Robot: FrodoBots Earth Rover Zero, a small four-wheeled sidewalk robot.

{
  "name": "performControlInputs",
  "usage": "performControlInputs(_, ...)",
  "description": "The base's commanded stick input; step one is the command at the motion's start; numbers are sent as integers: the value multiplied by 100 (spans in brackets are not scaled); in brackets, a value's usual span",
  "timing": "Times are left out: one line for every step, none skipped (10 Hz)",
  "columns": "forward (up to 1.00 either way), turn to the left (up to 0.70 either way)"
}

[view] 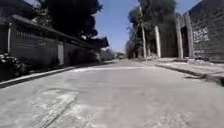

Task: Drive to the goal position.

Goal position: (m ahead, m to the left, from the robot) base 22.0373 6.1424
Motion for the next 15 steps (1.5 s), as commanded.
performControlInputs(100, 2)
performControlInputs(100, 2)
performControlInputs(100, 2)
performControlInputs(100, 2)
performControlInputs(100, -25)
performControlInputs(100, -38)
performControlInputs(100, -38)
performControlInputs(100, -38)
performControlInputs(100, -38)
performControlInputs(100, -38)
performControlInputs(100, -38)
performControlInputs(100, -38)
performControlInputs(100, -38)
performControlInputs(100, -38)
performControlInputs(100, -38)
